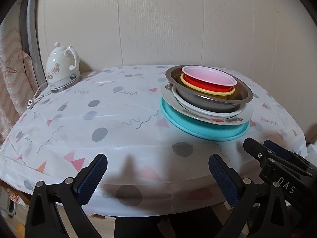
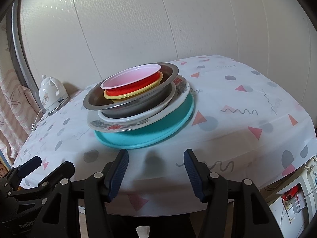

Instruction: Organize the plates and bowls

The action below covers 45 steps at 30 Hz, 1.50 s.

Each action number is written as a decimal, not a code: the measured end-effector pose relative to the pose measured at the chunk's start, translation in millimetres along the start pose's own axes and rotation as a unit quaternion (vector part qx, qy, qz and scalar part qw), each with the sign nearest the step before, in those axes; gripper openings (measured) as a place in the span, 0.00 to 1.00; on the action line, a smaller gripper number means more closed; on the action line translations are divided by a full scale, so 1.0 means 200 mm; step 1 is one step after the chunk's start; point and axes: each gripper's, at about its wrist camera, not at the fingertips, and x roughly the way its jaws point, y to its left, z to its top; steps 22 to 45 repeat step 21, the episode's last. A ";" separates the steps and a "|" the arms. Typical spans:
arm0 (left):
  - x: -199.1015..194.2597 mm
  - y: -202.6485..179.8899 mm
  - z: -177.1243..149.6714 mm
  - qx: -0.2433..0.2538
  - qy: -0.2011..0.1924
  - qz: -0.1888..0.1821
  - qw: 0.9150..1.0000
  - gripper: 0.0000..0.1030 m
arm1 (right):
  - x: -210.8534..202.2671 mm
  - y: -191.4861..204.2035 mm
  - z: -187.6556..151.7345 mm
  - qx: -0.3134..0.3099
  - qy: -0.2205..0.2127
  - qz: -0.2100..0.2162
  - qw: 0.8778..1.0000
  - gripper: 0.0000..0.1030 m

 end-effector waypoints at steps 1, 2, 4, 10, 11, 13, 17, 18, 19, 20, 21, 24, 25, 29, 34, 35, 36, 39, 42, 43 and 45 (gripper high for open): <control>0.00 0.00 0.00 0.001 0.001 0.000 1.000 1.00 | 0.00 0.00 0.00 0.000 0.001 0.001 1.000 0.57; 0.00 0.00 0.00 0.002 0.001 0.000 1.000 1.00 | 0.00 0.00 0.00 0.000 0.001 0.001 1.000 0.57; 0.00 0.00 0.00 0.004 -0.001 0.003 1.000 1.00 | 0.01 0.00 0.00 0.000 0.001 -0.001 1.000 0.57; 0.01 -0.01 0.00 0.007 0.000 0.001 1.000 1.00 | 0.01 0.00 0.00 0.001 0.003 0.001 1.000 0.57; 0.01 -0.01 0.00 0.008 0.001 0.001 1.000 1.00 | 0.01 0.00 0.00 0.001 0.003 0.000 1.000 0.57; 0.01 -0.01 0.01 0.006 0.003 -0.001 1.000 1.00 | 0.02 0.00 0.00 0.001 0.003 0.000 1.000 0.57; 0.02 -0.01 0.01 -0.001 0.001 -0.003 1.000 1.00 | 0.02 -0.01 0.01 0.004 0.003 0.001 1.000 0.57; 0.02 -0.01 0.01 0.001 0.000 -0.002 1.000 1.00 | 0.02 -0.01 0.01 0.005 0.004 0.001 1.000 0.57; 0.02 -0.01 0.01 0.003 -0.001 -0.002 1.000 1.00 | 0.02 -0.02 0.01 0.005 0.004 0.001 1.000 0.57; 0.02 -0.02 0.01 0.006 -0.001 0.000 1.000 1.00 | 0.03 -0.02 0.01 0.007 0.005 0.000 1.000 0.57; 0.02 -0.02 0.01 0.008 -0.001 0.002 1.000 1.00 | 0.03 -0.03 0.01 0.009 0.007 0.002 1.000 0.57; 0.02 -0.02 0.01 0.008 -0.001 0.002 1.000 1.00 | 0.03 -0.03 0.01 0.009 0.007 0.002 1.000 0.57; 0.02 -0.02 0.01 0.008 -0.001 0.002 1.000 1.00 | 0.03 -0.03 0.01 0.009 0.007 0.002 1.000 0.57; 0.02 -0.02 0.01 0.008 -0.001 0.002 1.000 1.00 | 0.03 -0.03 0.01 0.009 0.007 0.002 1.000 0.57; 0.02 -0.02 0.01 0.008 -0.001 0.002 1.000 1.00 | 0.03 -0.03 0.01 0.009 0.007 0.002 1.000 0.57; 0.02 -0.02 0.01 0.008 -0.001 0.002 1.000 1.00 | 0.03 -0.03 0.01 0.009 0.007 0.002 1.000 0.57; 0.02 -0.02 0.01 0.008 -0.001 0.002 1.000 1.00 | 0.03 -0.03 0.01 0.009 0.007 0.002 1.000 0.57; 0.02 -0.02 0.01 0.008 -0.001 0.002 1.000 1.00 | 0.03 -0.03 0.01 0.009 0.007 0.002 1.000 0.57; 0.02 -0.02 0.01 0.008 -0.001 0.002 1.000 1.00 | 0.03 -0.03 0.01 0.009 0.007 0.002 1.000 0.57; 0.02 -0.02 0.01 0.008 -0.001 0.002 1.000 1.00 | 0.03 -0.03 0.01 0.009 0.007 0.002 1.000 0.57; 0.02 -0.02 0.01 0.008 -0.001 0.002 1.000 1.00 | 0.03 -0.03 0.01 0.009 0.007 0.002 1.000 0.57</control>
